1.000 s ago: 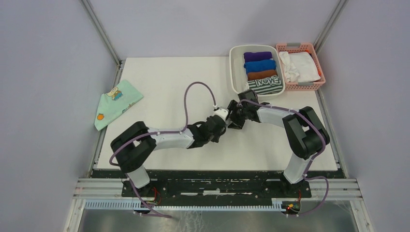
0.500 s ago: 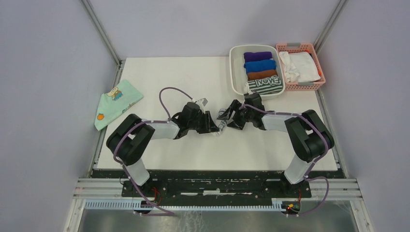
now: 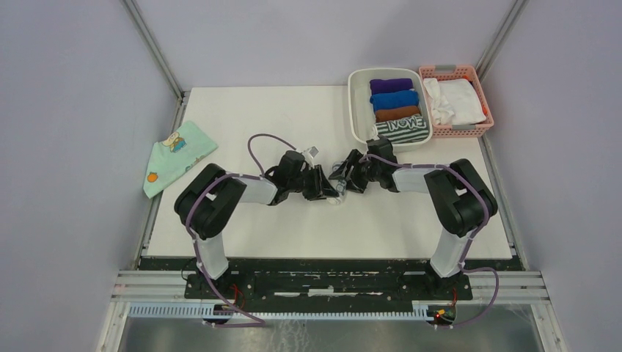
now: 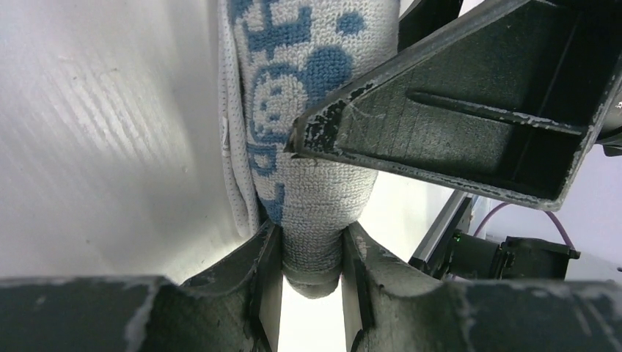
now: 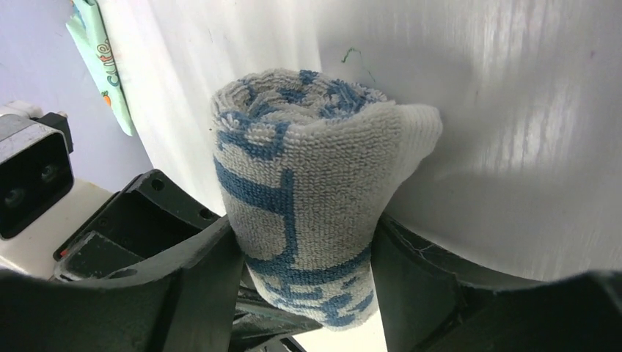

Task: Roll the towels
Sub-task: Pick up the towel at the center of the board.

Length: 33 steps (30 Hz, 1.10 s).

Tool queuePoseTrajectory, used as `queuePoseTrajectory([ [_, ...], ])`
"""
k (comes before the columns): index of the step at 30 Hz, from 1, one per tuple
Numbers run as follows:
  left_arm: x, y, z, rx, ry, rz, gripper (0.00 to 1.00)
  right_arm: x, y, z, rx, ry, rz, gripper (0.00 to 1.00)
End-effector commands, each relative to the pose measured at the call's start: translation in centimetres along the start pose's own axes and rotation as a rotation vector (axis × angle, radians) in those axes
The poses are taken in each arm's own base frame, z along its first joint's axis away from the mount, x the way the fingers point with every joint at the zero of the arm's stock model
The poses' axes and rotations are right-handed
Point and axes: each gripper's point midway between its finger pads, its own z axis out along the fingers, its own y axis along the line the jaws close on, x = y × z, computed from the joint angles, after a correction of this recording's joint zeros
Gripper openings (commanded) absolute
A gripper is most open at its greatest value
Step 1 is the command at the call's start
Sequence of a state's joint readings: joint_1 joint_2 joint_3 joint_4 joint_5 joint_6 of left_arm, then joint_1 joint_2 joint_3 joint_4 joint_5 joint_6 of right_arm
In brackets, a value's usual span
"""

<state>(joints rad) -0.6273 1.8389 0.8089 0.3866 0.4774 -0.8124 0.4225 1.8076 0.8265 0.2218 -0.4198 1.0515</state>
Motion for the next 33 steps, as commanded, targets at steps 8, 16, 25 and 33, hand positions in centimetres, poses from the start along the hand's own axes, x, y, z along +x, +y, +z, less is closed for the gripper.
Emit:
queuePoseTrajectory([
  [8, 0.9, 0.7, 1.9, -0.013, 0.059, 0.017, 0.31, 2.8, -4.0, 1.0, 0.168, 0.125, -0.080, 0.53],
  [16, -1.8, -2.7, -1.7, 0.000, -0.099, 0.113, 0.59, 0.3, 0.8, -1.2, 0.080, 0.086, -0.288, 0.39],
  [25, -7.5, -5.0, -11.3, -0.107, -0.319, 0.208, 0.82, -7.7, 8.6, -6.9, -0.076, -0.066, -0.444, 0.37],
  [33, -11.9, -1.5, -20.9, -0.334, -0.434, 0.229, 0.90, -18.3, 11.0, -10.1, -0.132, -0.209, -0.456, 0.36],
])
